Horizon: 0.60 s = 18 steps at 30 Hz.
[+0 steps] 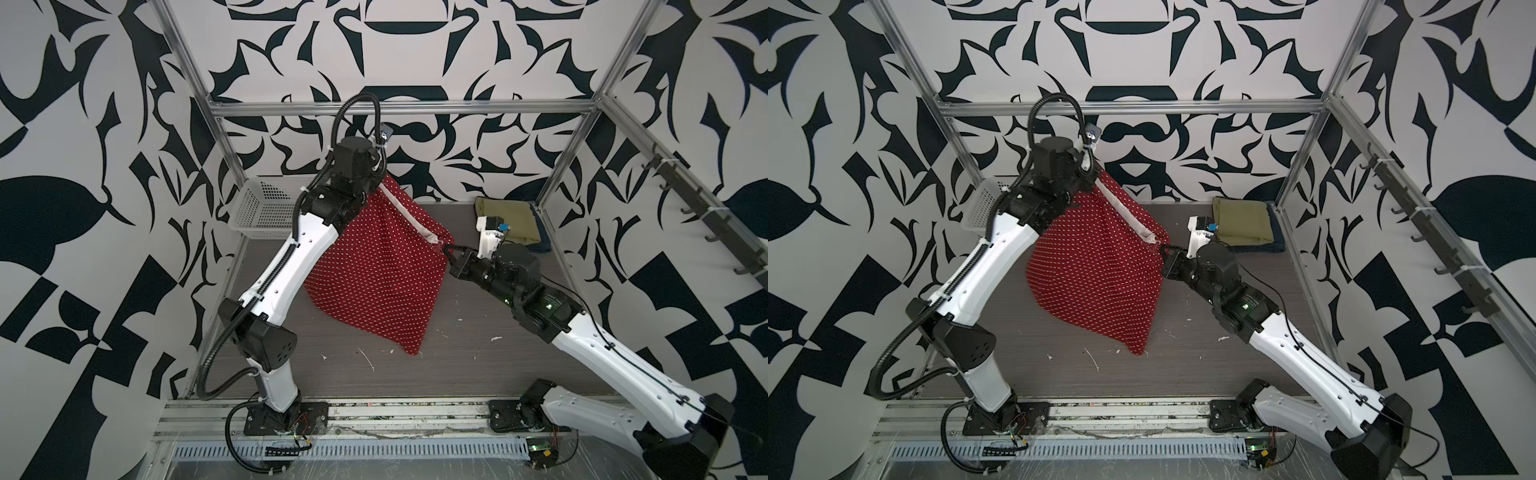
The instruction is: Fold and stack the skirts
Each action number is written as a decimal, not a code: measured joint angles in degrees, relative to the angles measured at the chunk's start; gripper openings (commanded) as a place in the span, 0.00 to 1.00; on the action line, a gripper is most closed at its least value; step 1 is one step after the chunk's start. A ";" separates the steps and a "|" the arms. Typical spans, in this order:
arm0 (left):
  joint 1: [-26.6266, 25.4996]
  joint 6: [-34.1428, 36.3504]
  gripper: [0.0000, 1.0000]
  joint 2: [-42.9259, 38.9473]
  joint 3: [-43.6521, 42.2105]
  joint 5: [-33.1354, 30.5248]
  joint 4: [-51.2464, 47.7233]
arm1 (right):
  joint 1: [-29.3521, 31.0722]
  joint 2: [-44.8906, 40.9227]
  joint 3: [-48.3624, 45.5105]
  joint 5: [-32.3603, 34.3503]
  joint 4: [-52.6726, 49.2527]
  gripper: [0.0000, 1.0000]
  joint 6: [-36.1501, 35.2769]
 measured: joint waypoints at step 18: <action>0.24 -5.33 0.00 -16.06 -22.99 13.14 5.73 | -0.31 -1.11 -16.59 -7.39 4.70 0.41 -10.84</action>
